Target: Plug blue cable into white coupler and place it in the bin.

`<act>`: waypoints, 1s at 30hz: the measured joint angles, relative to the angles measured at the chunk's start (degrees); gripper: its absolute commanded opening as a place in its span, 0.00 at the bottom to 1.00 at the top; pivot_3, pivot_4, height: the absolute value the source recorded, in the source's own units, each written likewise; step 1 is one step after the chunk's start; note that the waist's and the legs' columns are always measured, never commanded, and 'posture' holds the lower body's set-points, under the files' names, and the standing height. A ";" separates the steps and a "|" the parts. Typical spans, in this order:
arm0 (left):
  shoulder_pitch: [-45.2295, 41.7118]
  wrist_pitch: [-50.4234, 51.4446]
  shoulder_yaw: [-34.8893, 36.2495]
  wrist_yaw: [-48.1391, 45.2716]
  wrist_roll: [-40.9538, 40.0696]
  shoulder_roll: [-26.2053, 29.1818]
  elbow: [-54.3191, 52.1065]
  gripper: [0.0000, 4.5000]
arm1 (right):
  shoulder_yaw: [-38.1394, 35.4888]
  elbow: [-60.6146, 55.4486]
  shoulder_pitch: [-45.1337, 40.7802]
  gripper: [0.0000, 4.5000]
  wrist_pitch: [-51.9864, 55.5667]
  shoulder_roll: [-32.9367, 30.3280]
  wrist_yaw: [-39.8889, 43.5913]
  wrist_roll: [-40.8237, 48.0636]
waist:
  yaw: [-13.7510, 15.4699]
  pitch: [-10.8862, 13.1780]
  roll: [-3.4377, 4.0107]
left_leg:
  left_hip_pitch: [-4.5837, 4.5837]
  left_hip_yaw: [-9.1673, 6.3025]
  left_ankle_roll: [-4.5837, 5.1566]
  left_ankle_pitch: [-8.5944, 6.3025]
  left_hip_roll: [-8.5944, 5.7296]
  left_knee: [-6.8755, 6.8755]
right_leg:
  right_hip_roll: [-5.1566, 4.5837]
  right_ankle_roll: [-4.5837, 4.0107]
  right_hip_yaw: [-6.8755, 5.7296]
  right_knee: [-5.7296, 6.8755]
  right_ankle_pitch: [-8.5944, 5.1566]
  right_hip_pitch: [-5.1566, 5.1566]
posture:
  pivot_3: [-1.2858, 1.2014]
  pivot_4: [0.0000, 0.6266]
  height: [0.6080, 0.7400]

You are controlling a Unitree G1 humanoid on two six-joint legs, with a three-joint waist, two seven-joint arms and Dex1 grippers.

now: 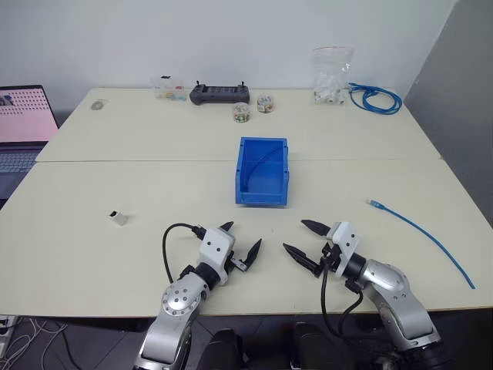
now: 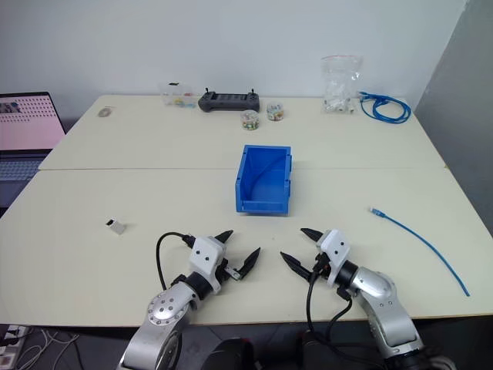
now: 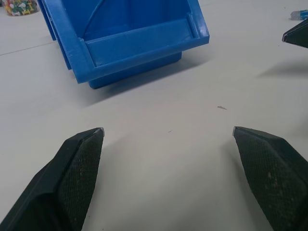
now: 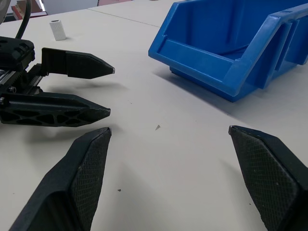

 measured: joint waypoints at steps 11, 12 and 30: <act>-0.37 0.65 0.30 0.24 -0.32 -0.10 0.00 1.00 | 0.20 0.00 0.02 0.92 0.01 0.74 -0.15 -0.09 | 0.00 0.00 0.00 | 0.00 0.00 0.00 0.00 0.00 0.00 | 0.00 0.00 0.00 0.00 0.00 0.00 | 0.52 0.24 1.00; -0.41 0.64 0.30 0.23 -0.28 -0.09 0.00 1.00 | 0.20 0.00 0.02 0.92 0.01 0.74 -0.17 -0.09 | 0.00 0.00 0.00 | 0.00 0.00 0.00 0.00 0.00 0.00 | 0.00 0.00 0.00 0.00 0.00 0.00 | 0.52 0.24 1.00; 0.17 -0.85 1.45 -7.62 -7.15 2.75 -0.71 1.00 | 1.17 0.00 0.04 0.92 0.00 1.45 -1.19 -0.50 | 0.00 0.00 0.00 | 0.00 0.00 0.00 0.00 0.00 0.00 | 0.00 0.00 0.00 0.00 0.00 0.00 | 0.52 0.24 1.00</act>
